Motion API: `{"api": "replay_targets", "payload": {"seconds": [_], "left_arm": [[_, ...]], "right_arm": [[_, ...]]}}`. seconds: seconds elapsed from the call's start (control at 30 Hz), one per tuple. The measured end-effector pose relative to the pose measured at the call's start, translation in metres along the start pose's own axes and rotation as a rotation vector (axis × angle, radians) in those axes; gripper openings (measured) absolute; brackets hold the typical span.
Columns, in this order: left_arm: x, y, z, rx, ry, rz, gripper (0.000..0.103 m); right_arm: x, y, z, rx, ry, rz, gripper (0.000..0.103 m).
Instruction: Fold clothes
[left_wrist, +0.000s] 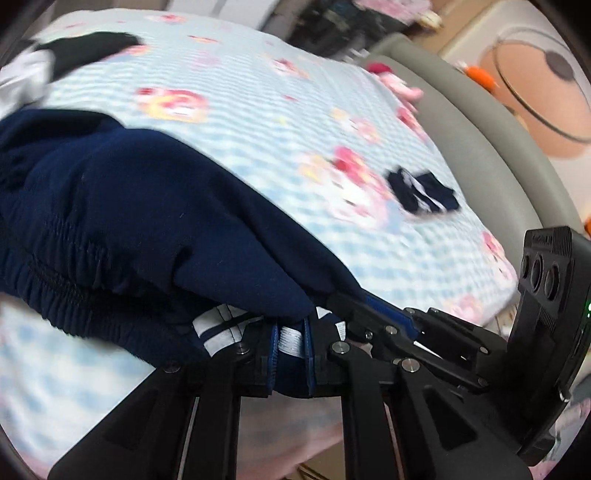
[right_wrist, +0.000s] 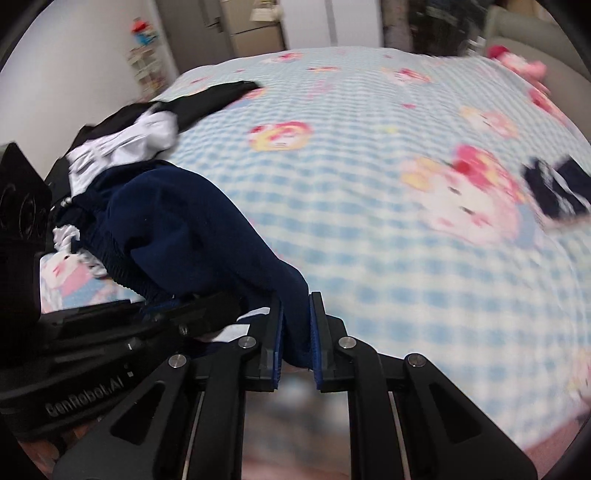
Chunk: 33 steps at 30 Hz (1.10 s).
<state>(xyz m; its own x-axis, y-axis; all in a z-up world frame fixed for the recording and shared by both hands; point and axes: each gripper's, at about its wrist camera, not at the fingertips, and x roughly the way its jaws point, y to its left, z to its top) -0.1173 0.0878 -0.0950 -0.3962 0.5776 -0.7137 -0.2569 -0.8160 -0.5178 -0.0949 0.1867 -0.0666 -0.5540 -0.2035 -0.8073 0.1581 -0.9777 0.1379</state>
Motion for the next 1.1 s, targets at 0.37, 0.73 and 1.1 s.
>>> {"api": "replay_targets", "payload": {"seconds": [0.37,0.73,1.1], "left_arm": [[0.016,-0.010,-0.021,-0.050,0.047,-0.069,0.033],[-0.059,0.080,-0.035,-0.266,-0.274,0.002,0.062],[-0.051,0.117,-0.060,-0.273,-0.284,-0.014,0.071]], "right_arm": [[-0.012,-0.079,-0.029,0.199,0.022,-0.035,0.028],[0.003,-0.017,-0.032,0.083,0.001,-0.012,0.062],[0.000,-0.043,-0.044,0.153,-0.011,-0.185,0.077]]}}
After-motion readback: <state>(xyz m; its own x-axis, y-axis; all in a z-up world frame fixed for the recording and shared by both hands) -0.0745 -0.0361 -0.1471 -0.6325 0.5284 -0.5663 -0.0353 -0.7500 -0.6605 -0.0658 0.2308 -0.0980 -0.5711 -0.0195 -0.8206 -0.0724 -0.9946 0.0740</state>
